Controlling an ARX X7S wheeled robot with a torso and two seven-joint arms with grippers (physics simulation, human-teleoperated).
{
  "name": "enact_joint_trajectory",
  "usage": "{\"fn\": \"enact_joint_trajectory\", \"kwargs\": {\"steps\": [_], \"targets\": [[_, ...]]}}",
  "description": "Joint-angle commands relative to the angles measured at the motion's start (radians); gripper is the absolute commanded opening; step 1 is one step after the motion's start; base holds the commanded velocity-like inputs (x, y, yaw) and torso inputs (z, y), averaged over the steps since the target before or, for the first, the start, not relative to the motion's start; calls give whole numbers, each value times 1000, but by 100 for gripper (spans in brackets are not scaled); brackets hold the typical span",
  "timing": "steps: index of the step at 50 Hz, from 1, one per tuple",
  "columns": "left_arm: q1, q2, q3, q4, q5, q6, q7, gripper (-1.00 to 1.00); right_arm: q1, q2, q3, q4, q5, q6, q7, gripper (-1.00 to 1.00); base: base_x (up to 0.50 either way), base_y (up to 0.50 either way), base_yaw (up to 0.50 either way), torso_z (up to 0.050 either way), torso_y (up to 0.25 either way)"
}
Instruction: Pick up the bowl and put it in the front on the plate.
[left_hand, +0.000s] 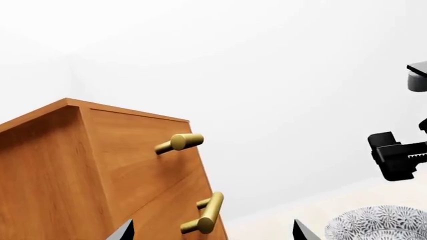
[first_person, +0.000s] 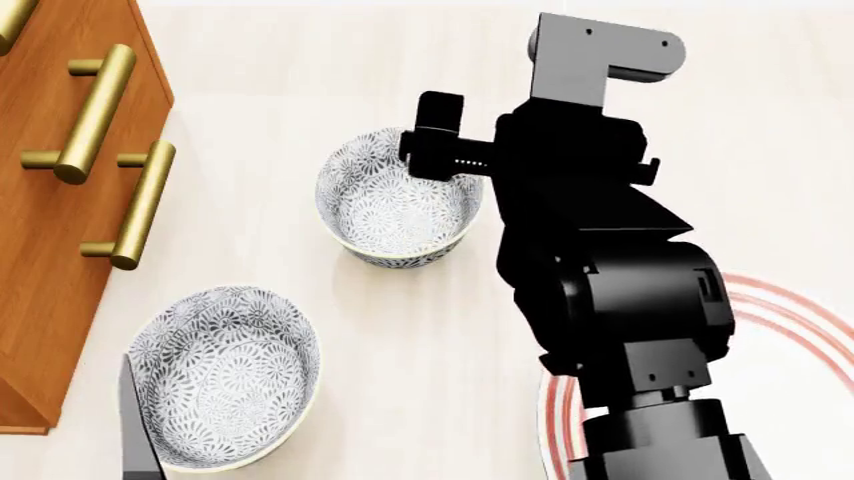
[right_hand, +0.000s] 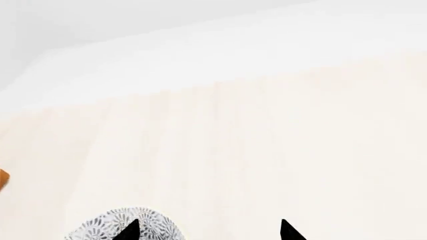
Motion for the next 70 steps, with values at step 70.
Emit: {"fn": "enact_joint_trajectory", "kwargs": {"steps": [70], "targets": [[-16, -5, 28, -27, -18, -24, 36, 100, -93, -41, -5, 29, 120, -9, 55, 100, 0, 0, 0, 0, 0]]}}
